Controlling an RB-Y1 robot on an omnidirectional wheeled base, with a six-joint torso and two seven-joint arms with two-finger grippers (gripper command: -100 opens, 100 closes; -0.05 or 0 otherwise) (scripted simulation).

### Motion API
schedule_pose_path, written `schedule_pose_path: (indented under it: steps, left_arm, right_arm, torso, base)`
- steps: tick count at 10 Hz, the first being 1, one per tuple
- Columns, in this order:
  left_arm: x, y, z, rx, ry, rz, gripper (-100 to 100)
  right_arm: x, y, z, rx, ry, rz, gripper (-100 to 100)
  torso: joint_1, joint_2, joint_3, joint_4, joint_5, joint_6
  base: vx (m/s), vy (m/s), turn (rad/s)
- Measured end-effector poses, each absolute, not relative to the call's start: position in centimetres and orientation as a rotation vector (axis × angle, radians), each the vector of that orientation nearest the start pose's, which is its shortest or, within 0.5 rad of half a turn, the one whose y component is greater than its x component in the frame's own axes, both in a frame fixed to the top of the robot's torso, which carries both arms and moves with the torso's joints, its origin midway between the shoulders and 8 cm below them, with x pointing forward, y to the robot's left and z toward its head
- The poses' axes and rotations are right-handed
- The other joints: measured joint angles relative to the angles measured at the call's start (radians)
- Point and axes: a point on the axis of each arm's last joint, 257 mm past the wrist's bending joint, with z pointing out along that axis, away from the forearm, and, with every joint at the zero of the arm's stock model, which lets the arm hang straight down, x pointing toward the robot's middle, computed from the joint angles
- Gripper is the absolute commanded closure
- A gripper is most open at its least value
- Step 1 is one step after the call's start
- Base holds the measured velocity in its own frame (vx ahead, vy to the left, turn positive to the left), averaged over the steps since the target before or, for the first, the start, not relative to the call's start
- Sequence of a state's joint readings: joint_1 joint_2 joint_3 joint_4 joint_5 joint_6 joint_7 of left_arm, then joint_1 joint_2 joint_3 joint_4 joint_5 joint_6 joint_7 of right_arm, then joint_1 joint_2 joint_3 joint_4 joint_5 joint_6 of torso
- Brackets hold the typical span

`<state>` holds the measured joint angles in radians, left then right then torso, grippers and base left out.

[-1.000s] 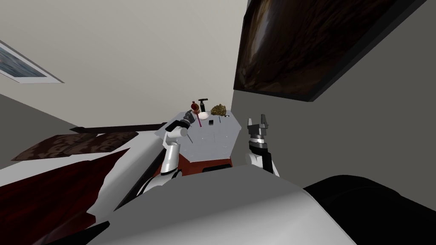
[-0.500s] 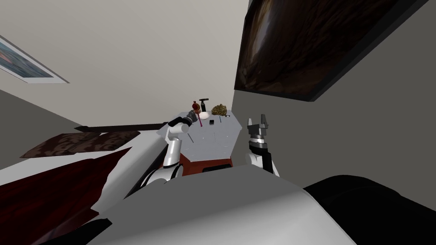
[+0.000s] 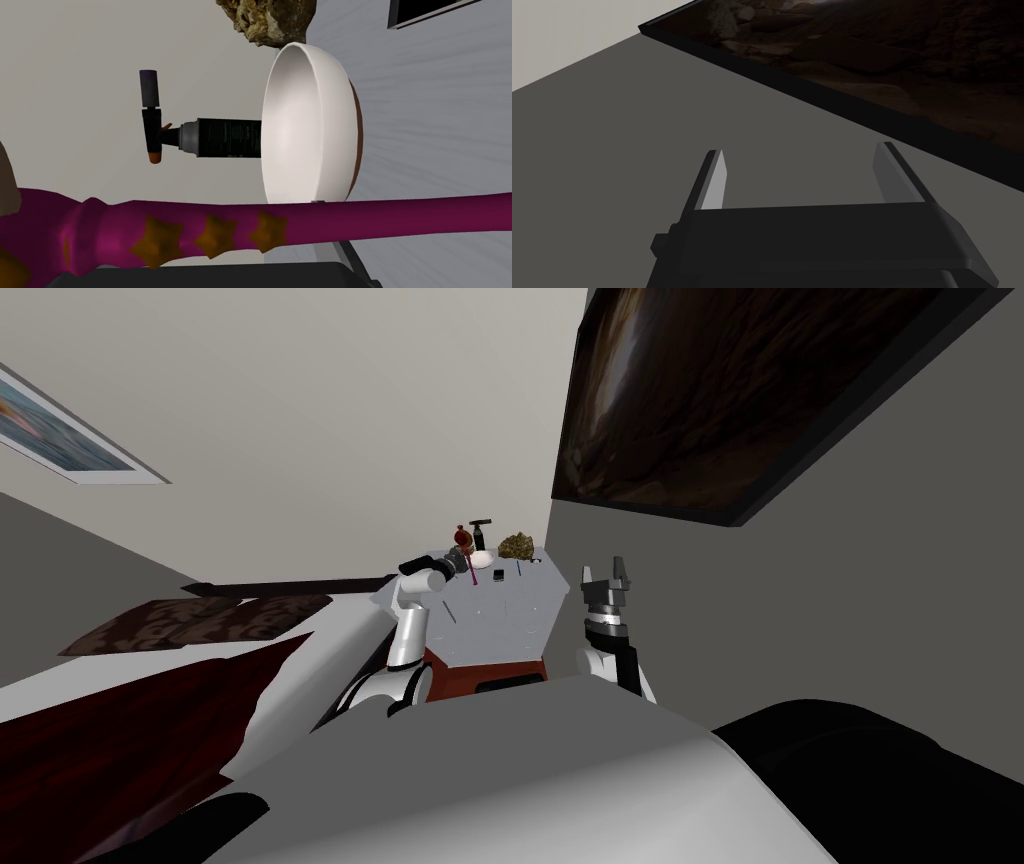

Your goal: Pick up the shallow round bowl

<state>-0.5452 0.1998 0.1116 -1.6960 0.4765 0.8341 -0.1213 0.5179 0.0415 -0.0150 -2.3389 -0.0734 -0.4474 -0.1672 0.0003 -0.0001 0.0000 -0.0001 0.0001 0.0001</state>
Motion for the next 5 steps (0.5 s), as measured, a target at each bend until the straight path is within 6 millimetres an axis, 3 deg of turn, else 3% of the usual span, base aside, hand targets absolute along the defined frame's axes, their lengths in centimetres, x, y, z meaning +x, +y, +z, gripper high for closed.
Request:
schedule_pose_path:
  steps: [5]
  left_arm:
    - [63.6, 13.7, -4.7, -1.231, 1.67, -1.375, -100]
  right_arm:
    - [33.6, -29.8, 3.5, 0.794, 0.482, 1.479, 0]
  torso:
    - [-0.001, 0.0, 0.0, 0.0, 0.0, 0.001]
  base:
    - [-0.001, 0.018, 0.009]
